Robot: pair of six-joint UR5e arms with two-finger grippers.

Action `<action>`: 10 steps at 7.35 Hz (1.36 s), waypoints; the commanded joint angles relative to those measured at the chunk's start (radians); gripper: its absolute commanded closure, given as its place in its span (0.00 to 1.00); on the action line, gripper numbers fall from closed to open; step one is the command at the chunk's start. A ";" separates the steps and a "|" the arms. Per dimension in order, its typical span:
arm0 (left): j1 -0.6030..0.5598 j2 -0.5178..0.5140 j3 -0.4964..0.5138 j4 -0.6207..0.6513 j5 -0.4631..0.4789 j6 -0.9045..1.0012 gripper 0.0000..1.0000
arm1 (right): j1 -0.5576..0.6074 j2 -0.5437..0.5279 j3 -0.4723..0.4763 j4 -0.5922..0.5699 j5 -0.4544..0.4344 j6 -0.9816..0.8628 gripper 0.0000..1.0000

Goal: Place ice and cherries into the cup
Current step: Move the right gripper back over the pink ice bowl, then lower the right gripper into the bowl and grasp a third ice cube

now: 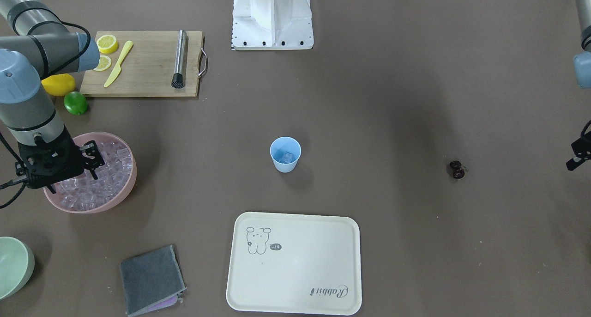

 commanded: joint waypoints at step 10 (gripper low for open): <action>0.016 -0.003 0.032 -0.005 0.000 -0.002 0.02 | -0.046 -0.013 -0.033 0.002 -0.076 0.006 0.25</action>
